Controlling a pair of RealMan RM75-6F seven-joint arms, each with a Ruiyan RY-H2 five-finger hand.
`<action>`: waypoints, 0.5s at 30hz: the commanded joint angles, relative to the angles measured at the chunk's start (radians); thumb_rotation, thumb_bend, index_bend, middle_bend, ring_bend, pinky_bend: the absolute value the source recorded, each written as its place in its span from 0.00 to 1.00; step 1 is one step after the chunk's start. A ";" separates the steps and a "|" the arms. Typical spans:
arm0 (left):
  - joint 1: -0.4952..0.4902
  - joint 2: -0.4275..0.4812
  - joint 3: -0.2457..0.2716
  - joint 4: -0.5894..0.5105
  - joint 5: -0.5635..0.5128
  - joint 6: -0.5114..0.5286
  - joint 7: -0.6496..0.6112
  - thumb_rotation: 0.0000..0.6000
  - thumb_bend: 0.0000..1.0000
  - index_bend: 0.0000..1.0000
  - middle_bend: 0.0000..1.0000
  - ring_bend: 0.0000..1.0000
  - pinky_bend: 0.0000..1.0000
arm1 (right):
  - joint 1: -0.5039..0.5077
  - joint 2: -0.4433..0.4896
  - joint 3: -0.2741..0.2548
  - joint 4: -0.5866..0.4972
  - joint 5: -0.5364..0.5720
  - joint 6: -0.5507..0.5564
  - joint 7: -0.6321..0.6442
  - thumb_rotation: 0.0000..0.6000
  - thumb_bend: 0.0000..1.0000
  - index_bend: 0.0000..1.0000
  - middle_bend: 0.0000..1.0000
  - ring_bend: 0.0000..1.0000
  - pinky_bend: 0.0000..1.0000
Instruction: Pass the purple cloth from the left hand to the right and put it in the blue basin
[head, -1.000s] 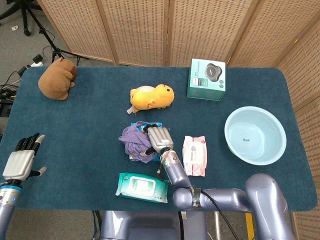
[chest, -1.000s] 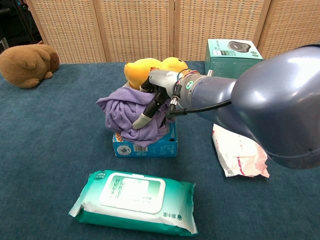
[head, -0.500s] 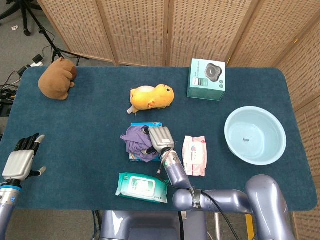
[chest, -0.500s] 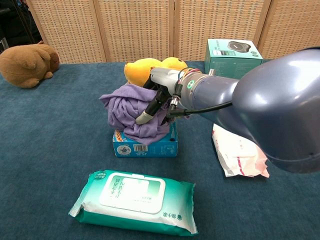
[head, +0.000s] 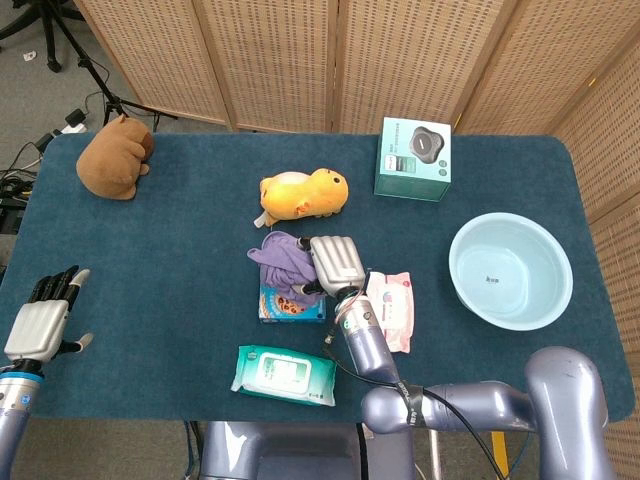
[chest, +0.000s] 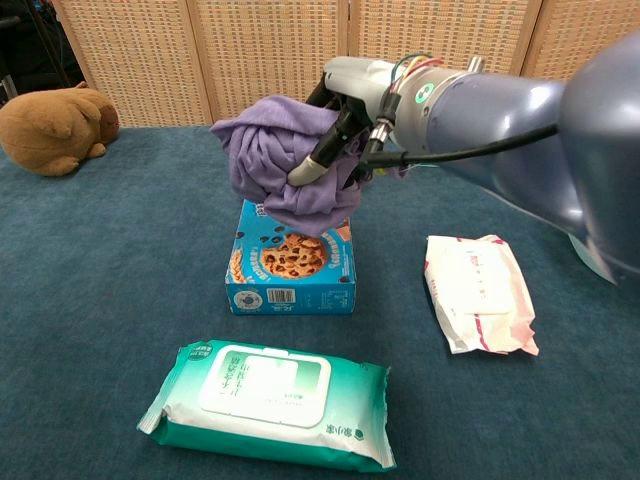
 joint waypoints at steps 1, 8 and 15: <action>0.001 0.000 0.000 -0.001 0.000 0.003 0.002 1.00 0.21 0.00 0.00 0.00 0.00 | -0.018 0.039 0.010 -0.053 -0.013 0.030 -0.023 1.00 0.31 0.67 0.50 0.48 0.65; 0.005 0.002 0.002 -0.013 0.011 0.019 0.011 1.00 0.21 0.00 0.00 0.00 0.00 | -0.062 0.130 0.017 -0.155 -0.046 0.102 -0.046 1.00 0.31 0.67 0.49 0.48 0.65; 0.012 0.003 0.009 -0.029 0.034 0.043 0.024 1.00 0.21 0.00 0.00 0.00 0.00 | -0.164 0.279 -0.015 -0.262 -0.145 0.143 -0.009 1.00 0.31 0.67 0.49 0.48 0.65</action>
